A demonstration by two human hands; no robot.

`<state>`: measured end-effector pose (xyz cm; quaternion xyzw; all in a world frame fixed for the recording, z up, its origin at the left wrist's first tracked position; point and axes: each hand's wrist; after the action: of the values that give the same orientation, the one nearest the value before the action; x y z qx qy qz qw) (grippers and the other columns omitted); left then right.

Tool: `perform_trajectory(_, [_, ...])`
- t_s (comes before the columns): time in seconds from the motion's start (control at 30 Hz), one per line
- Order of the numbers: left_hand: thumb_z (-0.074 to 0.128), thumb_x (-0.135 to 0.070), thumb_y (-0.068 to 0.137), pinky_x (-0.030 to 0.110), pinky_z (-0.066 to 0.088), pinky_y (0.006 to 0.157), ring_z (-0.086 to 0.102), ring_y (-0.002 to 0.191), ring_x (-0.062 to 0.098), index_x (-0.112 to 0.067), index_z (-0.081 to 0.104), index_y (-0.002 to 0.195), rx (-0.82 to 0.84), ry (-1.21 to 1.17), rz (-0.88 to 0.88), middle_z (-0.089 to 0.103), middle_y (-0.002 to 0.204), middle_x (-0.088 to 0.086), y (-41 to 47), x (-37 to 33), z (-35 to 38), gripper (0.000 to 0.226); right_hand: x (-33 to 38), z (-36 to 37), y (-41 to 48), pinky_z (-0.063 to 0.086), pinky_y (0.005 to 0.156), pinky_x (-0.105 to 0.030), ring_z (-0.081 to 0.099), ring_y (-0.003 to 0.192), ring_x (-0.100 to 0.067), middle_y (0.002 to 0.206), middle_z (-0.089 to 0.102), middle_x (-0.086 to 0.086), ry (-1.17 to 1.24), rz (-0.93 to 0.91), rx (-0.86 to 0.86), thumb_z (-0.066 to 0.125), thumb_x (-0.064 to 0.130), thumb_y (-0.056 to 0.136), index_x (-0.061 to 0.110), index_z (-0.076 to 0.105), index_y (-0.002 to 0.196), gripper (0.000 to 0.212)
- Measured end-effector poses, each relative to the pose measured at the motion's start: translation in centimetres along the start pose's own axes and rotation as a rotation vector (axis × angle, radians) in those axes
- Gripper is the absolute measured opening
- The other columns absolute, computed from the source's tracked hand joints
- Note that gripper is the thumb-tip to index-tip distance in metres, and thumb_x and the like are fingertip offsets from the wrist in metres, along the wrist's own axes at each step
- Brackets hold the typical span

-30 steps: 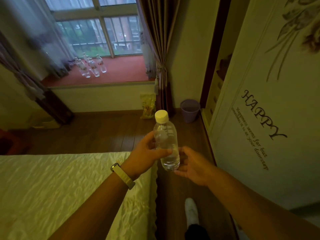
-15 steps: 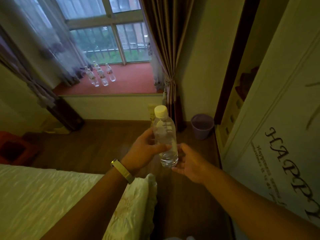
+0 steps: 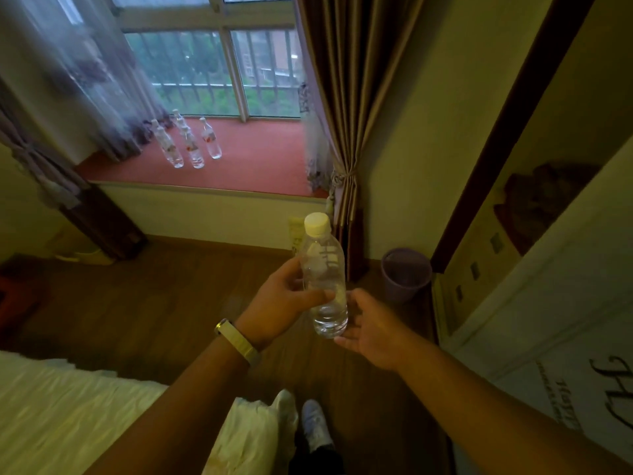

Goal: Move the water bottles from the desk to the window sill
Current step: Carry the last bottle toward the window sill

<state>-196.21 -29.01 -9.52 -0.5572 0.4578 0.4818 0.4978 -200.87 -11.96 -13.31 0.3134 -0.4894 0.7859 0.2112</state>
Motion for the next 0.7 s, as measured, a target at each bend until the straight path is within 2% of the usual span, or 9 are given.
perform_trajectory(0.13, [0.077, -0.002, 0.078, 0.054, 0.053, 0.094, 0.067, 0.11, 0.027, -0.018, 0.06, 0.125, 0.015, -0.075, -0.013, 0.069, 0.118, 0.009, 6.7, 0.1, -3.7, 0.053, 4.7, 1.8, 5.7, 0.052, 0.089, -0.042, 0.062, 0.111, -0.033, 0.124, 0.064, -0.015, -0.018, 0.03, -0.037, 0.052, 0.036, 0.097, 0.019, 0.064, 0.114, 0.027])
perform_trajectory(0.23, [0.081, -0.014, 0.071, 0.055, 0.052, 0.096, 0.066, 0.111, 0.028, -0.022, 0.062, 0.123, -0.002, -0.095, -0.002, 0.07, 0.118, 0.008, 11.2, -0.9, -7.2, 0.056, 8.6, 4.1, 9.5, 0.053, 0.09, -0.043, 0.064, 0.11, -0.034, 0.123, 0.064, -0.016, -0.034, 0.026, -0.025, 0.054, 0.035, 0.096, 0.016, 0.062, 0.119, 0.031])
perform_trajectory(0.37, [0.083, -0.016, 0.065, 0.052, 0.054, 0.095, 0.066, 0.111, 0.031, -0.014, 0.061, 0.124, -0.027, -0.096, 0.024, 0.069, 0.118, 0.014, 16.1, -2.4, -11.7, 0.063, 12.6, 7.5, 14.7, 0.053, 0.078, -0.039, 0.067, 0.103, -0.031, 0.12, 0.067, -0.016, -0.043, 0.021, 0.0, 0.058, 0.037, 0.092, 0.014, 0.062, 0.123, 0.038])
perform_trajectory(0.47, [0.08, -0.01, 0.066, 0.042, 0.057, 0.089, 0.067, 0.108, 0.031, -0.009, 0.06, 0.124, -0.082, -0.099, 0.013, 0.068, 0.118, 0.016, 18.2, -3.1, -14.8, 0.062, 14.5, 10.1, 17.9, 0.053, 0.088, -0.042, 0.067, 0.104, -0.032, 0.119, 0.067, -0.017, -0.051, 0.03, 0.035, 0.058, 0.035, 0.093, 0.011, 0.061, 0.122, 0.038])
perform_trajectory(0.53, [0.081, -0.011, 0.066, 0.043, 0.057, 0.09, 0.067, 0.108, 0.032, -0.009, 0.06, 0.124, -0.116, -0.1, 0.019, 0.068, 0.119, 0.017, 19.5, -3.5, -17.0, 0.062, 15.8, 11.8, 19.8, 0.051, 0.095, -0.045, 0.066, 0.107, -0.033, 0.121, 0.067, -0.018, -0.075, 0.04, 0.068, 0.058, 0.035, 0.093, 0.01, 0.061, 0.123, 0.039])
perform_trajectory(0.6, [0.084, -0.016, 0.066, 0.048, 0.055, 0.093, 0.067, 0.109, 0.031, -0.012, 0.06, 0.124, -0.14, -0.083, 0.022, 0.067, 0.12, 0.016, 20.7, -3.7, -19.2, 0.063, 17.1, 13.6, 21.9, 0.052, 0.094, -0.043, 0.065, 0.11, -0.034, 0.122, 0.066, -0.019, -0.1, 0.053, 0.1, 0.058, 0.033, 0.093, 0.008, 0.061, 0.124, 0.04])
perform_trajectory(0.7, [0.081, -0.012, 0.069, 0.047, 0.055, 0.094, 0.068, 0.108, 0.029, -0.012, 0.061, 0.123, -0.202, -0.057, 0.022, 0.069, 0.119, 0.013, 22.6, -4.0, -21.8, 0.058, 18.8, 15.9, 25.2, 0.054, 0.089, -0.041, 0.067, 0.105, -0.033, 0.122, 0.066, -0.019, -0.13, 0.072, 0.146, 0.059, 0.032, 0.091, 0.006, 0.061, 0.125, 0.042])
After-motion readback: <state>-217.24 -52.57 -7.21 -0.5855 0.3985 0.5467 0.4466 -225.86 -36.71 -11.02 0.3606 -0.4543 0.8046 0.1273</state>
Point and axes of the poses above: each hand's wrist, its own y-axis towards the middle knuckle, its own z-axis out of the palm, x = y × z
